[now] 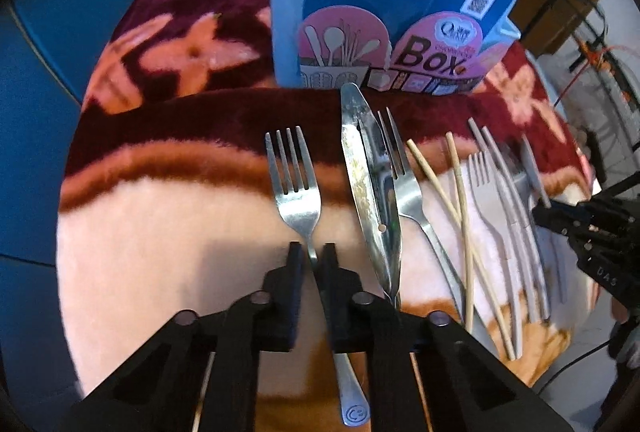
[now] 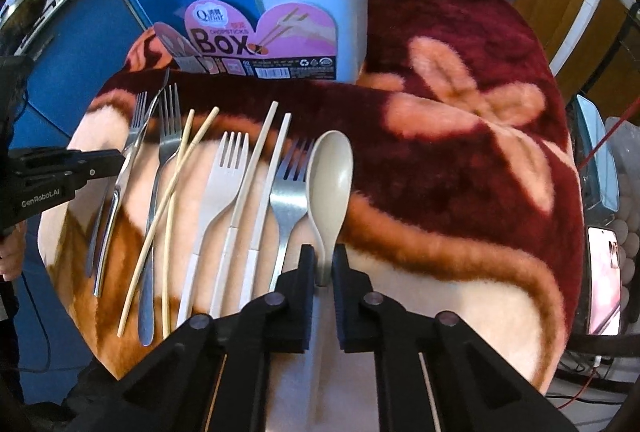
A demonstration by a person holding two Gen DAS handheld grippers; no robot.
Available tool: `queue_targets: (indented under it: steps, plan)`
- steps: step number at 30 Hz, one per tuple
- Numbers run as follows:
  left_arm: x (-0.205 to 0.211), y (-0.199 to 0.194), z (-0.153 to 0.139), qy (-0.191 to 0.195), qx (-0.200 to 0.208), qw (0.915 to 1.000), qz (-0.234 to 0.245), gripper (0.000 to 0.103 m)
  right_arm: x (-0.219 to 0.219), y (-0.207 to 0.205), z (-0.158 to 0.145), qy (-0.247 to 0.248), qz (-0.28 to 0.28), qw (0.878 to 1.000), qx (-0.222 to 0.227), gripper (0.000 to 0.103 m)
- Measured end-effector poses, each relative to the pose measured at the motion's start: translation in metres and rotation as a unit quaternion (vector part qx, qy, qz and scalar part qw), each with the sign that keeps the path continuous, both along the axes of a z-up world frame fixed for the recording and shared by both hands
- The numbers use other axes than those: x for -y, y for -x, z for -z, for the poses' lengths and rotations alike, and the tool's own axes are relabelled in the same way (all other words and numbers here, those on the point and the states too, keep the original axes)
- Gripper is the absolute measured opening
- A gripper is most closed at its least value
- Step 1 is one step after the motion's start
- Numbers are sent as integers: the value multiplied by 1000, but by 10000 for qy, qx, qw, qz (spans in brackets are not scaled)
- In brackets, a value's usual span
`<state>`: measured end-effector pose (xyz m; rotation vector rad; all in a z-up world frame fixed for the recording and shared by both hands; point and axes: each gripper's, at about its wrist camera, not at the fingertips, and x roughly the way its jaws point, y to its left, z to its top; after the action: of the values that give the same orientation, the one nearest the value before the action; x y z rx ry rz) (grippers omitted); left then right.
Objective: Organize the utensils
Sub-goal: 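Grasp the beige spoon with the right tool while the left tool grasps a silver fork, then carry spoon and fork over the 'Box' holder and open both tools to drop them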
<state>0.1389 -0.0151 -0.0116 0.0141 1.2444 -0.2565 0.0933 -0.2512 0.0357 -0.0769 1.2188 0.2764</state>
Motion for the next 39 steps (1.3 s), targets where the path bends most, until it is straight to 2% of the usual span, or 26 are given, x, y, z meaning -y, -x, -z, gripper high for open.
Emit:
queue_targets:
  steps: [5, 10, 15, 20, 25, 30, 39]
  plan:
    - [-17, 14, 0, 432, 260, 9985, -209, 6, 13, 15, -5, -213, 153, 9993, 257, 8]
    - [-30, 42, -19, 670, 1017, 9921, -292, 5, 19, 33, -16, -466, 304, 9957, 742, 8]
    - [-32, 71, -45, 850, 2058, 9744, -312, 3, 17, 56, -36, -675, 309, 9852, 1544, 8]
    - [-41, 94, -63, 1028, 2708, 9563, -410, 3, 7, 68, -51, -820, 311, 9724, 2164, 8]
    - [-44, 98, -77, 1116, 3132, 9419, -470, 3, 6, 79, -67, -896, 314, 9574, 2728, 8]
    - [-45, 96, -96, 1242, 3431, 9298, -488, 3, 5, 79, -77, -1077, 316, 9466, 3023, 8]
    - [-38, 66, -134, 1306, 3865, 9114, -541, 3, 6, 62, -90, -1300, 332, 9293, 3441, 8]
